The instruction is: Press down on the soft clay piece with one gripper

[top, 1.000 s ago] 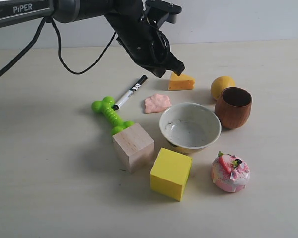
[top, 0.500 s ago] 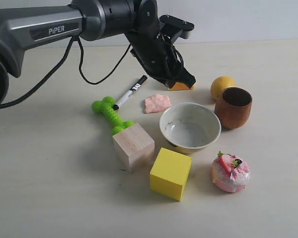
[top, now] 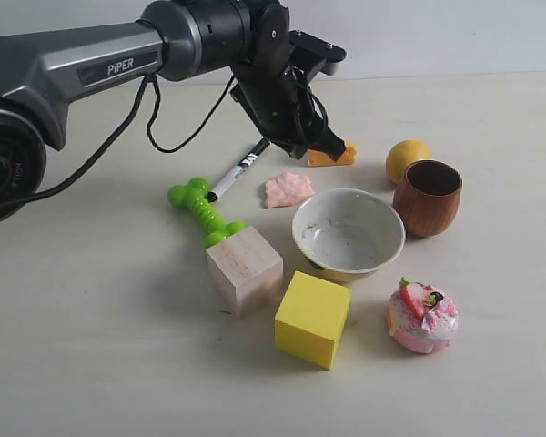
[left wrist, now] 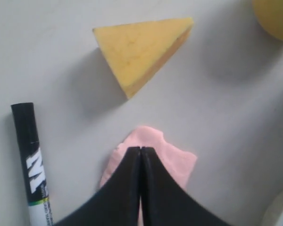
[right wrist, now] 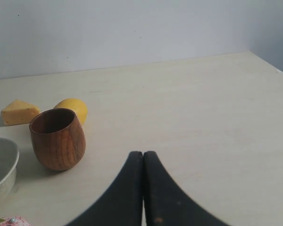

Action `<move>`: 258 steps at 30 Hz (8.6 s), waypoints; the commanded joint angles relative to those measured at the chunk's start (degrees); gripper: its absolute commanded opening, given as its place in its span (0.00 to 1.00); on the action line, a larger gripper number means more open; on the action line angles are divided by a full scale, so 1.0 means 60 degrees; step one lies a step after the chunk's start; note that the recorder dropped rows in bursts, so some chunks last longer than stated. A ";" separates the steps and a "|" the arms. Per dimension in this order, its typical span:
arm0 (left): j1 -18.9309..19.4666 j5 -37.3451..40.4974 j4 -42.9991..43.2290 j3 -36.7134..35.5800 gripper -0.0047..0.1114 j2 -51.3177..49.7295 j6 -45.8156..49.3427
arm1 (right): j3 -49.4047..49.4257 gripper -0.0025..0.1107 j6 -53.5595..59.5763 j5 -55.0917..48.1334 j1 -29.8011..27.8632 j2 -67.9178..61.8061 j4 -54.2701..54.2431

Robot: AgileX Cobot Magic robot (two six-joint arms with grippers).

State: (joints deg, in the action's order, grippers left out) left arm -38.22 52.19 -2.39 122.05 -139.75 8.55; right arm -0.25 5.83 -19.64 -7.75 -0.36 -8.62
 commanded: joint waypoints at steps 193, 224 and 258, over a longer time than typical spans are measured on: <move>0.0368 0.1961 -0.0441 0.0666 0.31 -0.0622 -0.3478 | 0.0042 0.02 0.0016 0.0066 0.0023 0.0059 0.0003; 0.0368 0.1976 -0.0558 0.0666 0.04 -0.0658 -0.3454 | 0.0042 0.02 0.0016 0.0066 0.0023 0.0059 0.0003; 0.0368 0.1525 -0.0406 0.0680 0.04 -0.0561 -0.3454 | 0.0042 0.02 0.0002 0.0066 0.0023 0.0059 0.0003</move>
State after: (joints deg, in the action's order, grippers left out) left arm -35.90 61.84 -4.85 126.18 -144.08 -12.22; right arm -0.25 5.83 -19.64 -7.75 -0.36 -8.62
